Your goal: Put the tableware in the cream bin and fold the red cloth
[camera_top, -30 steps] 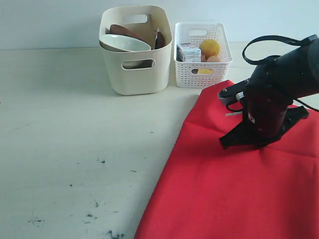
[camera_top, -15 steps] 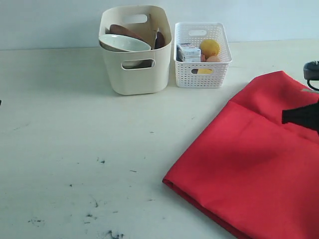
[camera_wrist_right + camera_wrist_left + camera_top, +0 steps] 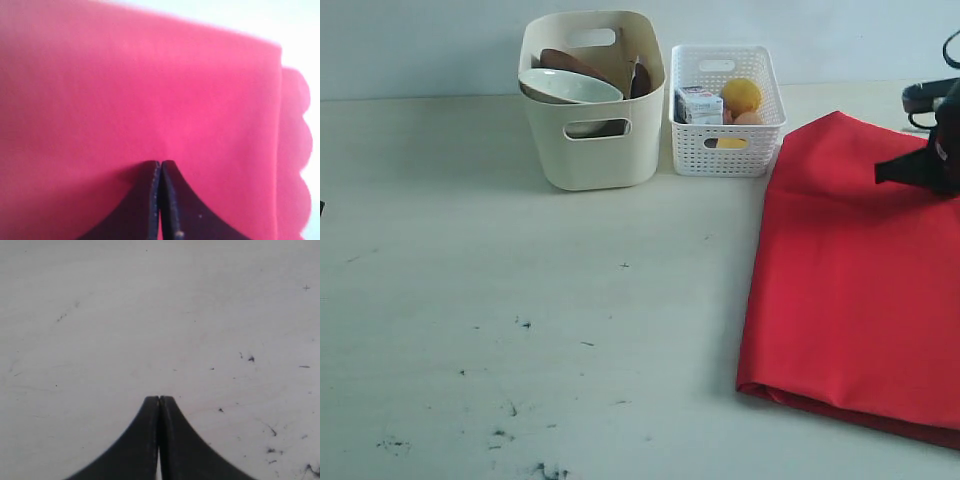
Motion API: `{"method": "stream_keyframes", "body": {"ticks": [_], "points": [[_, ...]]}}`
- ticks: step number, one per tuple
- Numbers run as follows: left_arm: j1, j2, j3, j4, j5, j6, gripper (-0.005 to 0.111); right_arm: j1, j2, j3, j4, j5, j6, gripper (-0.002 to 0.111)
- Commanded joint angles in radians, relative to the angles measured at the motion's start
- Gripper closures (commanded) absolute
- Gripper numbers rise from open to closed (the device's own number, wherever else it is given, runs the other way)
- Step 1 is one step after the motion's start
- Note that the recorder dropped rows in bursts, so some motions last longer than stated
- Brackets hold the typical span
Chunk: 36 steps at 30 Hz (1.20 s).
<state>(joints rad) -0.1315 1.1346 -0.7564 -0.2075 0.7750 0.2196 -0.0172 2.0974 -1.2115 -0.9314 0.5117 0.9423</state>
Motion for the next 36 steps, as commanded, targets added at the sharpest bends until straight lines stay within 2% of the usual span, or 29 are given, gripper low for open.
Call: {"method": "stream_keyframes", "body": {"ticks": [1,5,9,13,16,19,23,27,32,36], "points": [[0.002,-0.006,0.003,-0.006,-0.002,0.004,0.105,-0.018,0.019,-0.156,0.158,0.099,-0.104,0.108],[0.002,-0.006,0.003,-0.002,-0.001,0.004,0.105,-0.031,-0.06,-0.165,0.209,0.188,-0.108,0.108],[0.002,-0.006,0.003,0.013,-0.001,0.004,0.105,-0.031,-0.147,-0.073,0.342,0.19,-0.105,0.108],[0.002,-0.006,0.003,0.015,-0.001,0.006,0.105,-0.029,-0.202,0.107,0.445,0.125,-0.105,0.108],[0.002,-0.006,0.003,0.015,-0.001,0.006,0.105,-0.029,-0.202,0.223,0.451,0.02,-0.105,0.108],[0.002,-0.006,0.003,0.015,0.002,0.006,0.105,-0.029,-0.183,0.254,0.428,-0.076,-0.137,0.108],[0.002,-0.006,0.003,0.015,0.002,0.006,0.105,-0.032,-0.094,0.152,0.366,-0.109,-0.156,0.108],[0.002,-0.006,0.003,0.017,0.002,0.008,0.105,-0.038,0.076,-0.046,0.373,0.03,-0.182,0.108],[0.002,-0.006,0.003,0.017,0.019,0.008,0.105,-0.038,0.203,-0.288,0.573,0.202,-0.461,0.108],[0.002,-0.006,0.003,0.017,0.033,0.008,0.105,-0.04,0.159,-0.385,0.618,0.302,-0.495,0.108]]}}
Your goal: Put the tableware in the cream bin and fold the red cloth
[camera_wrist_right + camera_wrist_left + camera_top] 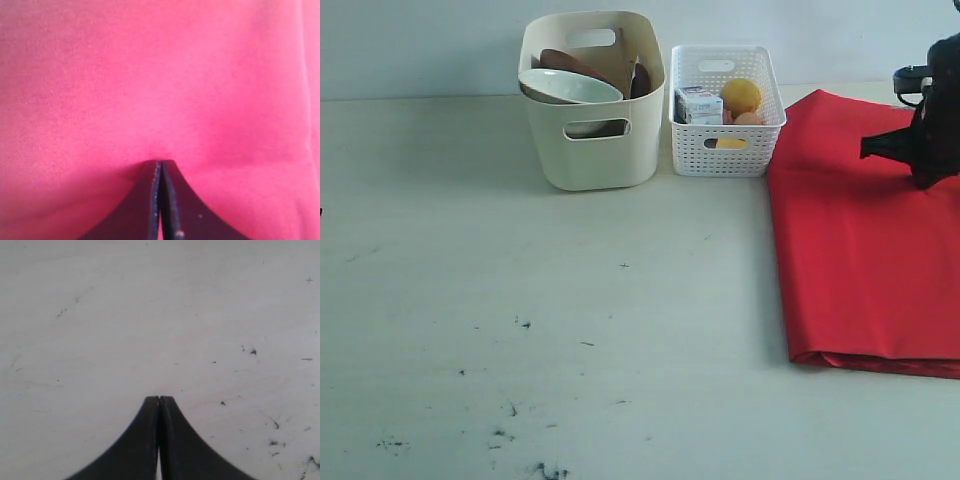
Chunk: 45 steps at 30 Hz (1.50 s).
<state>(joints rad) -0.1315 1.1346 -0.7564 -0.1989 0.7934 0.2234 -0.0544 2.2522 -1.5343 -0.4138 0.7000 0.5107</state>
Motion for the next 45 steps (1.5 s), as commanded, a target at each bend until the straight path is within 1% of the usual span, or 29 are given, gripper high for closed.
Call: {"method": "stream_keyframes", "body": {"ticks": [1,6,9,15,17,19,21,23,25,30,33,36,41,45], "points": [[0.002,-0.006,0.003,0.009,0.015,0.005,0.105,-0.003,-0.027,-0.065,0.1,0.114,-0.064,0.108],[0.002,-0.006,0.003,0.009,0.017,0.005,0.105,-0.003,-0.188,-0.052,0.098,0.141,-0.066,0.108],[0.002,-0.006,0.003,0.009,0.021,0.005,0.105,-0.003,-0.267,0.043,0.098,0.116,-0.03,0.108],[0.002,-0.006,0.003,0.009,0.023,0.005,0.105,-0.003,-0.342,0.404,0.103,-0.059,0.088,0.108],[0.002,-0.006,0.003,0.009,0.021,0.005,0.105,-0.003,-0.342,0.514,0.132,-0.158,0.093,0.108],[0.002,-0.006,0.003,0.009,0.021,0.005,0.105,-0.003,-0.34,0.588,0.142,-0.28,0.093,0.108],[0.002,-0.006,0.003,0.006,0.019,0.005,0.105,-0.003,-0.326,0.611,0.142,-0.36,0.093,0.108],[0.002,-0.006,0.003,0.006,0.019,0.005,0.105,-0.003,-0.289,0.582,0.142,-0.385,0.092,0.108],[0.002,-0.006,0.003,0.006,0.017,0.01,0.105,-0.003,-0.225,0.518,0.135,-0.372,0.092,0.108],[0.002,-0.006,0.003,0.008,0.005,0.042,0.105,-0.003,-0.024,0.283,0.12,-0.282,0.042,0.108],[0.002,-0.006,0.003,0.008,0.002,0.042,0.105,-0.003,0.063,0.129,0.127,-0.22,-0.023,0.108],[0.002,-0.006,0.003,0.008,0.002,0.042,0.105,-0.003,0.108,-0.003,0.122,-0.136,-0.039,0.108],[0.002,-0.006,0.003,0.008,0.002,0.042,0.105,-0.003,0.087,-0.084,0.098,-0.11,-0.039,0.108],[0.002,-0.006,0.003,0.008,-0.007,0.042,0.105,-0.003,0.027,-0.102,0.096,-0.104,-0.026,0.108]]}}
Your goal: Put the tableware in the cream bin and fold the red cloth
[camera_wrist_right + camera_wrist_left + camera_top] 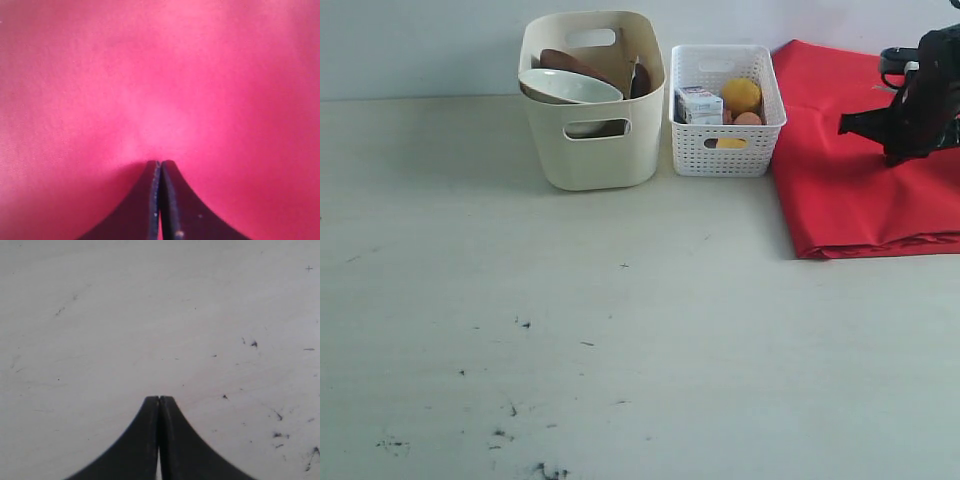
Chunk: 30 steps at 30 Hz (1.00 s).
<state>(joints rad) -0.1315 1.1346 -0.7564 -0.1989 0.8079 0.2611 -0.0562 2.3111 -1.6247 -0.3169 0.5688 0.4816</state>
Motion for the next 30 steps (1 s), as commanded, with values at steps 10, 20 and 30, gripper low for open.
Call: {"method": "stream_keyframes", "body": {"ticks": [10,20,30], "points": [[0.002,-0.006,0.034,0.009,-0.083,0.021,0.105,-0.001,-0.21,0.011,0.008,0.16,0.016,0.108],[0.002,-0.083,0.082,-0.066,-0.136,0.016,0.105,-0.001,-0.496,0.22,0.024,0.174,0.018,0.108],[0.002,-0.452,0.084,-0.118,-0.153,0.049,0.105,-0.001,-0.915,0.571,0.146,-0.07,0.017,0.108]]}}
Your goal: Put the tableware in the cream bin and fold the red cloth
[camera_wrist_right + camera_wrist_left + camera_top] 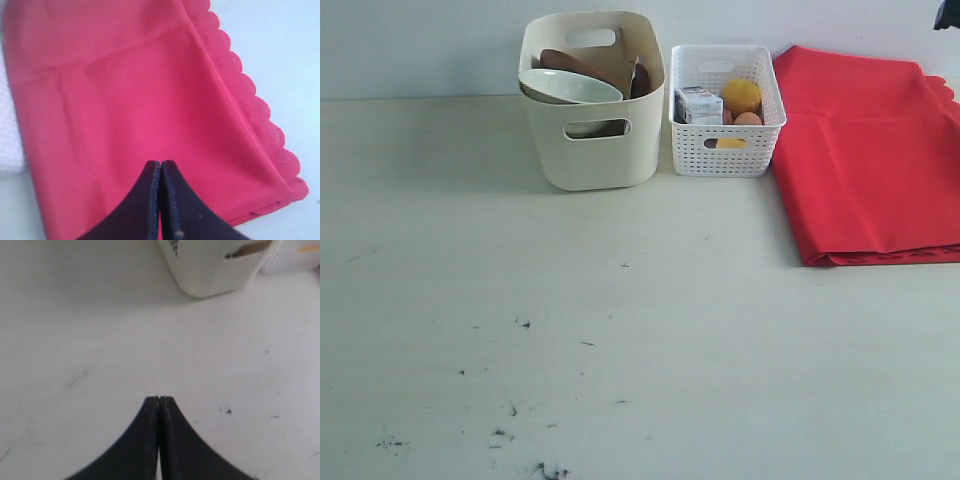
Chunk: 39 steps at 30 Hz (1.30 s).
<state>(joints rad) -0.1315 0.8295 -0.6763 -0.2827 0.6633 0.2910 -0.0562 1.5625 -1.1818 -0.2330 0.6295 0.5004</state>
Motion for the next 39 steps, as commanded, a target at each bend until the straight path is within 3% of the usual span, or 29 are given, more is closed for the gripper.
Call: {"method": "stream_keyframes", "body": {"ticks": [1,6,13,31,39], "points": [[0.002,-0.182,0.009,-0.042,-0.008,0.019,0.105,-0.001,-0.203,0.166,0.08,-0.161,-0.002,0.108],[0.002,-0.393,0.078,-0.066,-0.036,0.019,0.105,-0.001,-0.383,0.313,0.102,-0.313,-0.002,0.108],[0.002,-0.587,0.146,-0.066,0.011,0.019,0.105,-0.001,-0.482,0.328,0.102,-0.322,-0.002,0.108],[0.006,-0.654,0.146,-0.066,0.015,0.019,0.105,-0.001,-0.401,0.328,0.102,-0.332,-0.002,0.108],[0.116,-0.761,0.159,-0.061,-0.047,0.026,0.105,-0.001,-0.401,0.328,0.1,-0.332,-0.002,0.108]]}}
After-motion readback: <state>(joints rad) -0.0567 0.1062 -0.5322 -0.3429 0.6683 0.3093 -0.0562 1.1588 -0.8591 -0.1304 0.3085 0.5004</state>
